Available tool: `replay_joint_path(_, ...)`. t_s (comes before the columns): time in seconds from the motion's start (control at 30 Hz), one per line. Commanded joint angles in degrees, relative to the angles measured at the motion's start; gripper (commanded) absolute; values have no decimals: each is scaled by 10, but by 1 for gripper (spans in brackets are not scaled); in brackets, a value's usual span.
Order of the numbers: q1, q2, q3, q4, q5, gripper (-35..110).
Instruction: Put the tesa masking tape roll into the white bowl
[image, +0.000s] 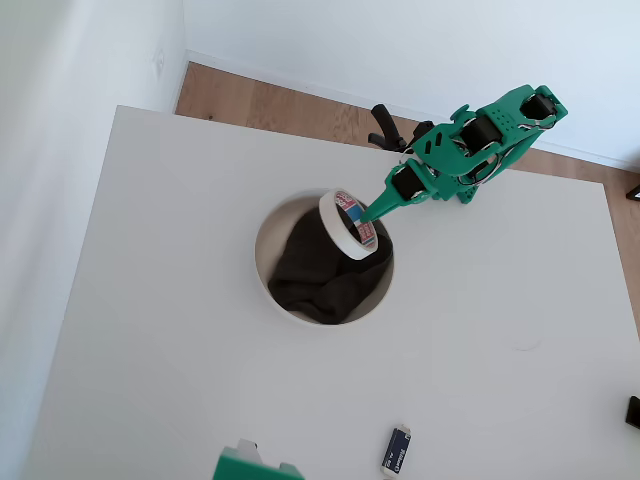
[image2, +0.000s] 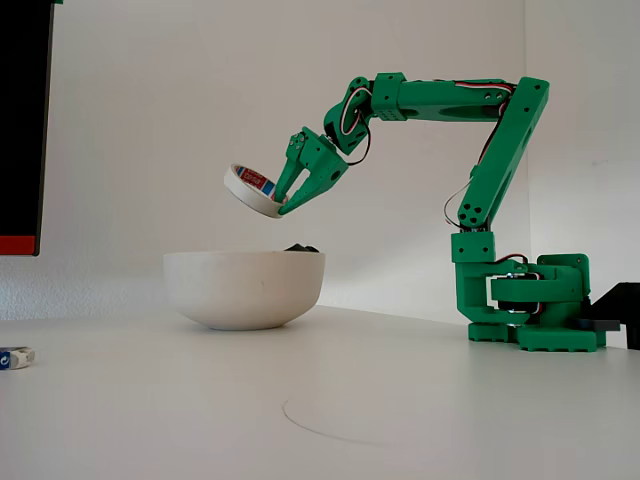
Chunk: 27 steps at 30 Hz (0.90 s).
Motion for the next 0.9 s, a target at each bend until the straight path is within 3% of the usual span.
replay_joint_path(0.0, 44, -84, -58, -70, -11, -8)
replay_joint_path(0.37, 40, -236, -75, -131, -31, -7)
replay_joint_path(0.47, 37, -234, -78, -126, -22, 11)
replay_joint_path(0.63, 33, -238, -79, -125, -18, 17)
replay_joint_path(0.87, 34, -229, -103, -107, 9, -8)
